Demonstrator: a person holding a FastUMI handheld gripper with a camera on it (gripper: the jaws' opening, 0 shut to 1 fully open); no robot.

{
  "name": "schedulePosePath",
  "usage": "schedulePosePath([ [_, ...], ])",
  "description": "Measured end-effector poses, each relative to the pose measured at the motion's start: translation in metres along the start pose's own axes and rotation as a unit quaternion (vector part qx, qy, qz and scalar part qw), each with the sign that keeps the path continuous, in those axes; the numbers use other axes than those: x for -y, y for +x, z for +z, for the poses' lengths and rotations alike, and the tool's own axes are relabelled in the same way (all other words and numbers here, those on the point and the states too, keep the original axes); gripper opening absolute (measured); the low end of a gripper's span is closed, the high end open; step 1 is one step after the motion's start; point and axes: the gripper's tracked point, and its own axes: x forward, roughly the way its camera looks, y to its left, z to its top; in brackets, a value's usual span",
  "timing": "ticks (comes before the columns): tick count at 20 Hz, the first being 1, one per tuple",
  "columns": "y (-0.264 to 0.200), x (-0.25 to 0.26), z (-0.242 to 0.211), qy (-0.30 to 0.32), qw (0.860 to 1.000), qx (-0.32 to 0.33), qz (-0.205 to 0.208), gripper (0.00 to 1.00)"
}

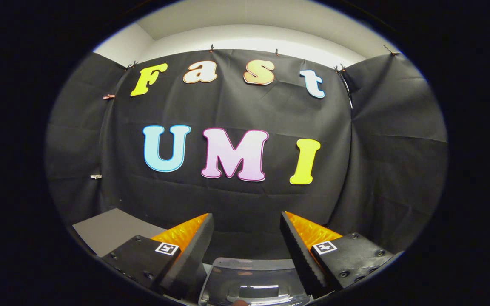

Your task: Put the clothes into the washing machine and then close the washing machine lid.

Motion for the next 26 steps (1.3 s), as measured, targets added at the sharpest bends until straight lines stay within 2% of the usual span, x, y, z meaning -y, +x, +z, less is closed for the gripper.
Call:
schedulePosePath([
  [7,0.005,-0.001,0.014,0.025,1.0,0.015,-0.004,0.98],
  [26,0.008,-0.015,0.02,0.003,1.0,0.018,0.001,0.98],
])
